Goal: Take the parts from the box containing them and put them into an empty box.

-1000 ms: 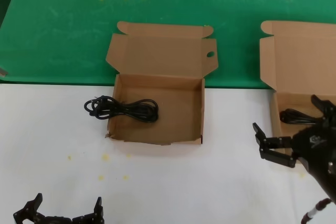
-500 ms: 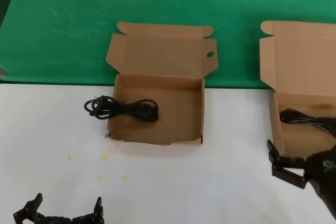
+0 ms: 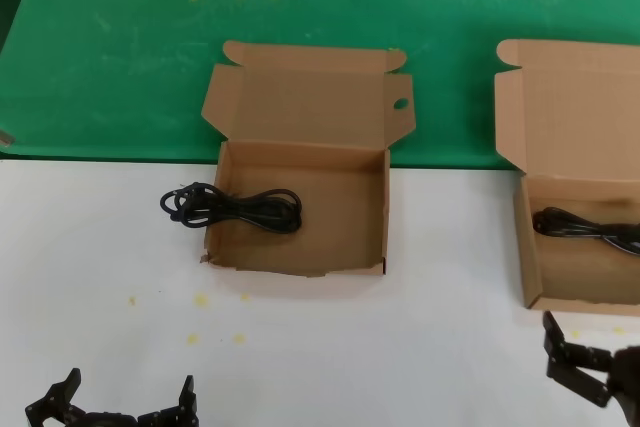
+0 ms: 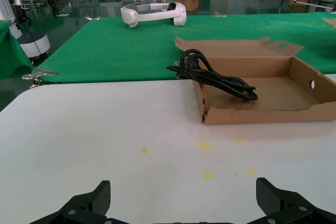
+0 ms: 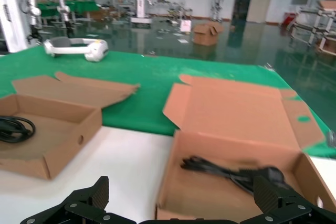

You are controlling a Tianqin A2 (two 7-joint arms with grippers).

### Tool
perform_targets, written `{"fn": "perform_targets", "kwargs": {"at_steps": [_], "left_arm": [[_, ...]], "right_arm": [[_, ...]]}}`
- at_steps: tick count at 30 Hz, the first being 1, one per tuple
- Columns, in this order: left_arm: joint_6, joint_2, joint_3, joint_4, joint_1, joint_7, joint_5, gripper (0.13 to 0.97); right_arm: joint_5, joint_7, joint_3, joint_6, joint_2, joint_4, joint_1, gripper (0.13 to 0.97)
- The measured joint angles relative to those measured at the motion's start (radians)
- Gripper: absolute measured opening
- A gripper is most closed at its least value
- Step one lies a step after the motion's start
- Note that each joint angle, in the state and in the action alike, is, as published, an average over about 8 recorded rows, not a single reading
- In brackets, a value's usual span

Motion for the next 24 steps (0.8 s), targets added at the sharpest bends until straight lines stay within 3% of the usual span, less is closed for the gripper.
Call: {"fn": "perform_targets", "kwargs": {"at_steps": [9, 24], "left_arm": [[0.000, 0.000, 0.000, 0.000, 0.000, 0.000, 0.000, 0.966], [0.000, 0.000, 0.000, 0.000, 0.000, 0.000, 0.000, 0.966]], "right_arm": [[0.075, -0.037, 0.003, 0.053, -0.003, -0.003, -0.052, 0.966], [0.080, -0.039, 0.003, 0.057, -0.003, -0.003, -0.055, 0.966]]}}
